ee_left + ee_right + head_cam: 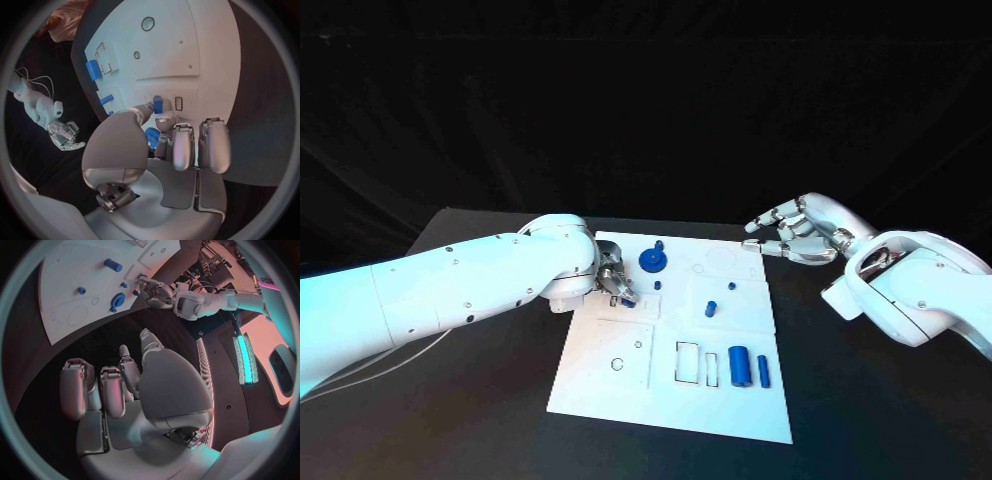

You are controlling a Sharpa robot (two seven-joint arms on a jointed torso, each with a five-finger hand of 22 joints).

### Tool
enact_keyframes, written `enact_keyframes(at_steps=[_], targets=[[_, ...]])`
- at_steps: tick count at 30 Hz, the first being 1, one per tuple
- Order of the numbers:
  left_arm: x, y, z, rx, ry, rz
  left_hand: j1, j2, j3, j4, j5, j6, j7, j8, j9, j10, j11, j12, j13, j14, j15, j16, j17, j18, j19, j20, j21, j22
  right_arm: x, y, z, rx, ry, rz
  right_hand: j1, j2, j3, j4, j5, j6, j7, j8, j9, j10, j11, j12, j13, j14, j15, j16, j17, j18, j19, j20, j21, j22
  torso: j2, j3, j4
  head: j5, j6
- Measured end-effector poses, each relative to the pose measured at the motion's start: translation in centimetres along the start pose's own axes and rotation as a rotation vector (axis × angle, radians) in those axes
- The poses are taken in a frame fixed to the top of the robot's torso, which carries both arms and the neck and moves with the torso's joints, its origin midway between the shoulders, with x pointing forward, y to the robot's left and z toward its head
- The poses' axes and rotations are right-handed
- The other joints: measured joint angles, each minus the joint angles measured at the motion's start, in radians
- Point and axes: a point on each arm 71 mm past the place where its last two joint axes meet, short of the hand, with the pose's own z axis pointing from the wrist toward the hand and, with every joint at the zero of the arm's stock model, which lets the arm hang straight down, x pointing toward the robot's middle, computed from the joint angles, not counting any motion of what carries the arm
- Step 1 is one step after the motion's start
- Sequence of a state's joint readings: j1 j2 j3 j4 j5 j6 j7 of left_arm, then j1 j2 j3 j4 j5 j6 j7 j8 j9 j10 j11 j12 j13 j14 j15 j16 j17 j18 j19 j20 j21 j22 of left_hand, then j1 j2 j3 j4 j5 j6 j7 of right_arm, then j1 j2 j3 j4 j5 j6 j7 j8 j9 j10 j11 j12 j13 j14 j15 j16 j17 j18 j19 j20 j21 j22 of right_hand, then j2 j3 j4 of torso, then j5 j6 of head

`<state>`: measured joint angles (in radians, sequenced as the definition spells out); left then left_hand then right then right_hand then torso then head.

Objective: Assemble the parts on the task board

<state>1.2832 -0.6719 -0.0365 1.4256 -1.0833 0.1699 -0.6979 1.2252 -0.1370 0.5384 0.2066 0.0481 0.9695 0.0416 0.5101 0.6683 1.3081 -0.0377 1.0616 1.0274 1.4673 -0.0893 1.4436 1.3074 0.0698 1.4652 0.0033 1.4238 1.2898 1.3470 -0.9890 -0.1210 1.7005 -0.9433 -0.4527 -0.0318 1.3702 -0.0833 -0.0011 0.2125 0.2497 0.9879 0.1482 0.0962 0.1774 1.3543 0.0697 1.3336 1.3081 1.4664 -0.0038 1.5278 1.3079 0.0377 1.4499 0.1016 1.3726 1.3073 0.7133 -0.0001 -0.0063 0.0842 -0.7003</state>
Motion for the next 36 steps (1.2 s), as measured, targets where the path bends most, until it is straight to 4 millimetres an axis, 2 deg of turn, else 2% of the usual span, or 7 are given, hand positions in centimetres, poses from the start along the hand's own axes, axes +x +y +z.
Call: enact_keyframes(at_steps=[6,9,15,36], targets=[[0.03,-0.06,-0.03,0.002,0.001,0.001,-0.018,0.007,0.001,-0.001,0.000,0.000,0.000,0.008,0.006,0.004,-0.004,0.000,0.000,0.000,0.000,0.000,0.000,0.000,0.000,0.000,0.000,0.001,0.00,-0.01,-0.01,0.000,0.001,0.000,0.000,0.000,0.000,0.000,0.000,0.000,0.000,0.000,0.000,0.000,0.000,0.000,0.000,0.000,0.000,0.000,0.000,0.000,0.000,0.000,0.000,0.000,0.000,-0.0001,0.0004,0.000,-0.001],[0.05,-0.10,-0.03,0.002,0.003,0.003,-0.040,-0.002,0.024,-0.024,-0.001,0.000,0.000,0.008,0.010,0.008,-0.001,0.007,0.002,0.000,0.000,0.000,0.000,0.000,0.000,0.000,0.000,0.003,0.01,-0.01,-0.02,0.000,0.001,0.000,0.000,0.000,0.000,0.000,0.000,0.000,0.000,0.000,0.000,0.000,0.000,0.000,0.000,0.000,0.000,0.000,0.000,0.000,0.000,0.000,0.000,0.000,0.000,-0.0001,0.0004,0.001,-0.001],[0.06,-0.23,0.00,0.003,0.009,0.013,-0.077,-0.014,0.002,-0.014,-0.001,0.019,-0.013,0.016,0.017,0.013,-0.006,0.013,0.008,0.000,0.000,0.000,0.001,0.000,0.000,0.000,0.000,0.004,0.02,-0.01,-0.03,0.001,0.002,0.000,0.000,0.000,0.000,0.000,0.004,0.000,0.000,0.000,0.001,0.000,0.000,0.000,0.000,0.000,0.000,-0.004,0.000,0.000,0.000,0.000,0.000,0.001,0.000,-0.0001,0.0002,0.001,-0.003],[-0.06,-0.24,0.50,-0.010,0.016,0.034,-0.084,-0.013,-0.012,-0.013,-0.001,0.025,-0.018,0.021,0.021,0.021,-0.007,0.030,0.028,-0.004,-0.004,0.000,0.001,0.000,0.000,0.000,0.005,0.015,0.02,-0.03,-0.07,0.002,0.004,-0.001,0.000,0.000,0.000,0.000,0.004,0.000,0.000,0.000,0.001,0.000,0.000,0.000,0.000,0.000,0.000,-0.004,0.000,0.000,0.000,0.000,0.000,0.000,0.000,-0.0001,-0.0002,-0.003,-0.009]])
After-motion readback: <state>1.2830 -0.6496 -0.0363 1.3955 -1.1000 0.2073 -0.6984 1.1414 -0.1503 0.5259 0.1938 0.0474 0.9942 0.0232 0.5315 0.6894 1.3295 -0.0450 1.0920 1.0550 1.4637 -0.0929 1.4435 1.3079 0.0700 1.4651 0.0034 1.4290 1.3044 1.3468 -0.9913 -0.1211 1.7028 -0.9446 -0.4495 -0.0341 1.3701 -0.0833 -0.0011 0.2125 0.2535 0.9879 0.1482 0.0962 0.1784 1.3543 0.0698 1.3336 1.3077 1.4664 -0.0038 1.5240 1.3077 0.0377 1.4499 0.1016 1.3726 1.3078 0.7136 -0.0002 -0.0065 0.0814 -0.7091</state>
